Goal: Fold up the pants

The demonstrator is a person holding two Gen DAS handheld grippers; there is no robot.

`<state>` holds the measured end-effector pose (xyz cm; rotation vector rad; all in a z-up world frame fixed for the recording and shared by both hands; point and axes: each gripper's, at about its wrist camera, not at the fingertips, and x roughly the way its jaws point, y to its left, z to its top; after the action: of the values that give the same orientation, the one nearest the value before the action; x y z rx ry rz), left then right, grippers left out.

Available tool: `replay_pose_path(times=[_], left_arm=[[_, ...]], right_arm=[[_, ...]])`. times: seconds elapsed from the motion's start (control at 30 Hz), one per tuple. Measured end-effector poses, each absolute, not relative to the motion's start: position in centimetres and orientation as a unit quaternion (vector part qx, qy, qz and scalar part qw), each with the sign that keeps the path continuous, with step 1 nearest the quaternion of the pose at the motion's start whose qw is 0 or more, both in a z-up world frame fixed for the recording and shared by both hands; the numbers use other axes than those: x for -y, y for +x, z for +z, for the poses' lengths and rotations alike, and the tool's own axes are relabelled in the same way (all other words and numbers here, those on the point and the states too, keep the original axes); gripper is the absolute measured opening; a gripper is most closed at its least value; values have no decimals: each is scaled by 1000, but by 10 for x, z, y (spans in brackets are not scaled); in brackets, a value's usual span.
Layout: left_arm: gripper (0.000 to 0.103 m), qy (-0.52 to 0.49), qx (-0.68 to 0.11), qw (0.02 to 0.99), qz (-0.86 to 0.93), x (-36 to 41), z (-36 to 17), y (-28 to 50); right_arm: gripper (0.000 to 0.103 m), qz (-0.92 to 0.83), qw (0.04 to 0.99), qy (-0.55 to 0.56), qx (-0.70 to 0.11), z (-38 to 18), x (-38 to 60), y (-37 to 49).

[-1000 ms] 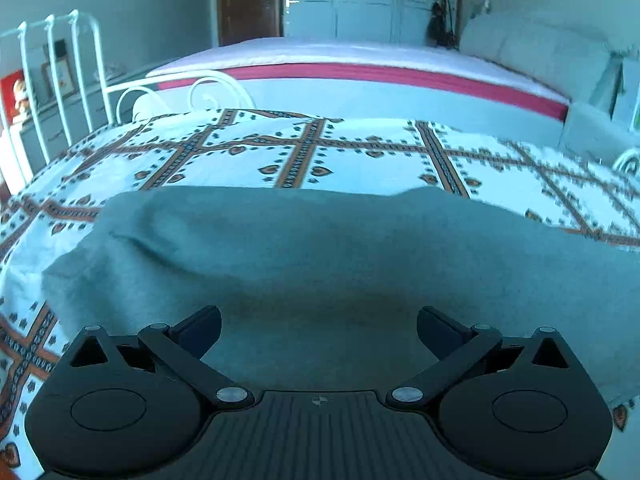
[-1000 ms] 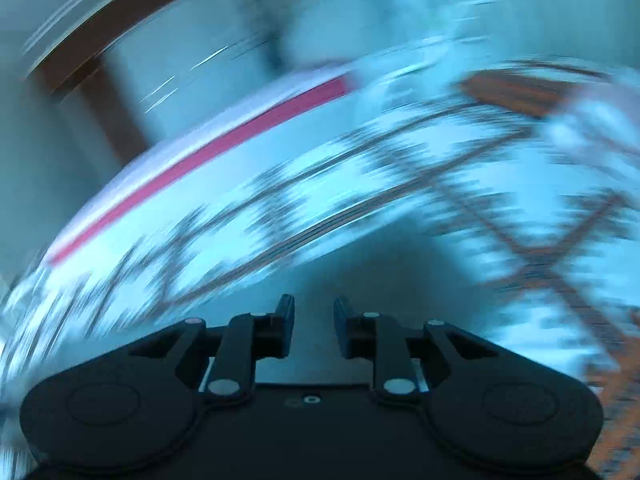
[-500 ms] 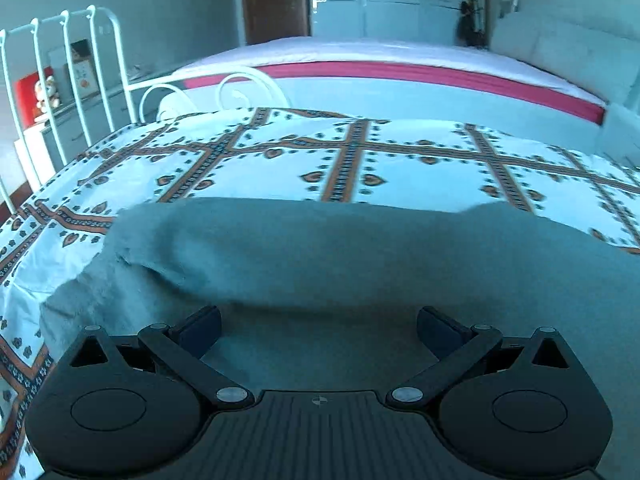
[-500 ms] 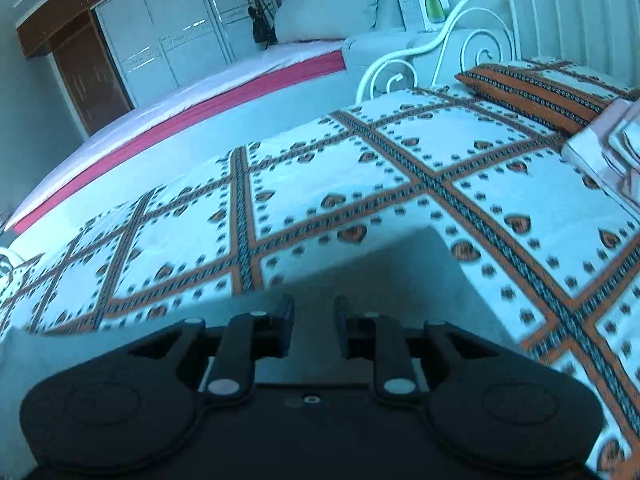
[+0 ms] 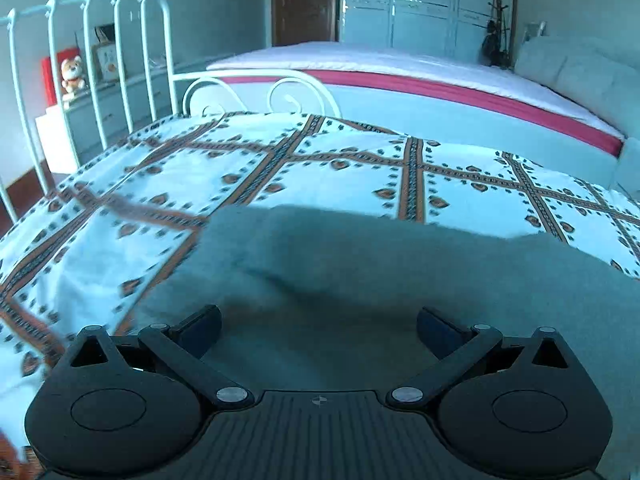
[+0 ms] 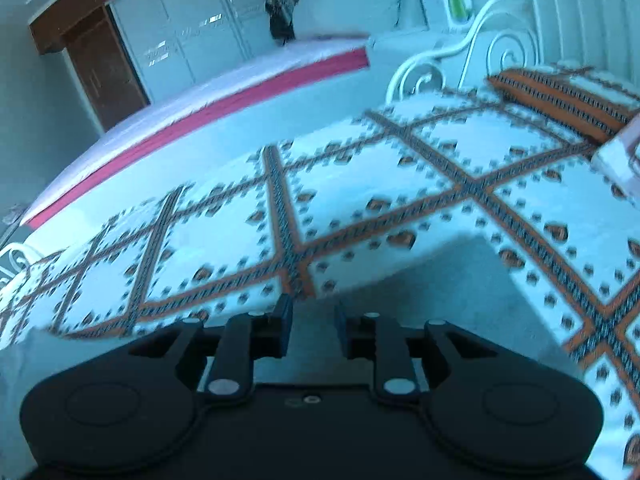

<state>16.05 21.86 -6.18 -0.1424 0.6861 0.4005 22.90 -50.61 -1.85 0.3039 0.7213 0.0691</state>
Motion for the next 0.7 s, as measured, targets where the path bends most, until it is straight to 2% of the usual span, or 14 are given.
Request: replay_pose_path(times=[0.03, 0.1, 0.2, 0.3, 0.37, 0.6, 0.7], left_arm=[[103, -52, -332, 922, 191, -222, -66, 152], [103, 18, -398, 888, 231, -230, -92, 156], [103, -115, -367, 891, 240, -260, -79, 134], [103, -147, -311, 908, 239, -261, -56, 109], [103, -162, -305, 910, 228, -257, -51, 105], [103, -102, -330, 924, 163, -214, -47, 118], [103, -86, -337, 926, 149, -195, -43, 126]], right_arm=[[17, 46, 919, 149, -362, -18, 503, 227], [19, 51, 919, 143, -363, -16, 495, 219], [19, 52, 918, 143, -366, -12, 492, 203], [19, 42, 918, 178, -352, -2, 509, 178], [21, 20, 912, 219, -346, -3, 531, 163], [22, -59, 853, 398, -334, -39, 616, 122], [23, -71, 833, 441, -327, -53, 636, 115]])
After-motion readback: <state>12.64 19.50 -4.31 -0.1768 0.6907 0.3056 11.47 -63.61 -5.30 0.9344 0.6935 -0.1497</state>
